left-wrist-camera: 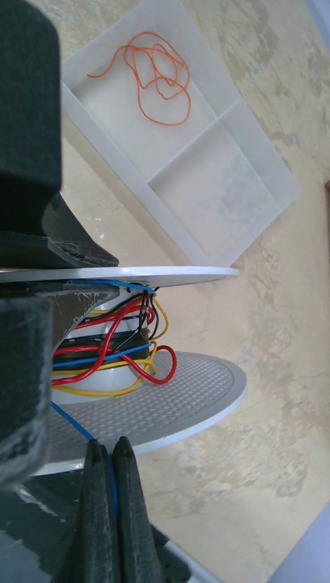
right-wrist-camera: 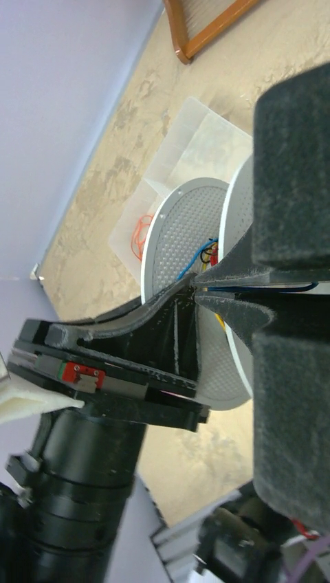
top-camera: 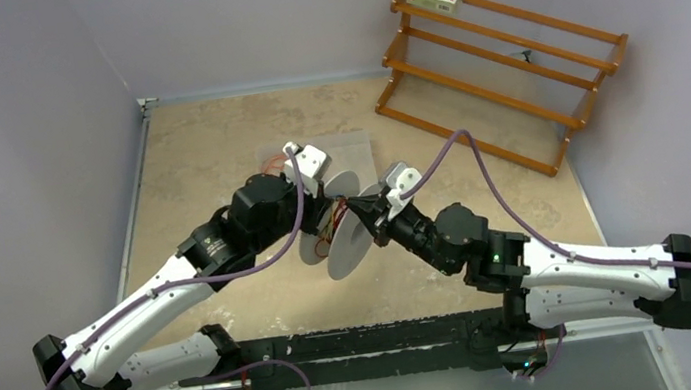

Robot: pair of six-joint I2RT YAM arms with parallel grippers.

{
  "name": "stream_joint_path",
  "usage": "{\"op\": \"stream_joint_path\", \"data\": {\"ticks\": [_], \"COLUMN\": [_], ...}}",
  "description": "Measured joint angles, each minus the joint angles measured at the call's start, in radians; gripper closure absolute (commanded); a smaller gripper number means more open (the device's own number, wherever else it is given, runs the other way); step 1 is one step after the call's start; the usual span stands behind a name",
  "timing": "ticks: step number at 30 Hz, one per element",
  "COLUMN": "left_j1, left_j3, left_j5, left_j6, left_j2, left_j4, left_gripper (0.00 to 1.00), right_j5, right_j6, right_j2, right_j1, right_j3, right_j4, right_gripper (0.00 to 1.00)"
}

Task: Wrap the cables

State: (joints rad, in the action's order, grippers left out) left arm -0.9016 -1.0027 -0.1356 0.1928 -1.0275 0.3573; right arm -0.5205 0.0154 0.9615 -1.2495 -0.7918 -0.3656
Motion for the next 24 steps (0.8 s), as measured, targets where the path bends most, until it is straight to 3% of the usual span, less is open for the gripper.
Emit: {"op": "stream_joint_path", "data": {"ticks": [12, 24], "left_j1": [0.002, 0.002], "left_j3": [-0.018, 0.003], "left_j5": [0.357, 0.592], "left_j6": [-0.157, -0.311], "left_j2": [0.027, 0.000], "left_j4": [0.063, 0.103], "left_gripper": [1.00, 1.00], "right_j5": [0.244, 0.287], "right_j6": [-0.015, -0.005], "right_j2": [-0.214, -0.256], "right_j1": [-0.008, 0.010], "right_j3": [0.017, 0.089], "right_j4": [0.251, 0.347], "right_gripper": [1.00, 1.00]}}
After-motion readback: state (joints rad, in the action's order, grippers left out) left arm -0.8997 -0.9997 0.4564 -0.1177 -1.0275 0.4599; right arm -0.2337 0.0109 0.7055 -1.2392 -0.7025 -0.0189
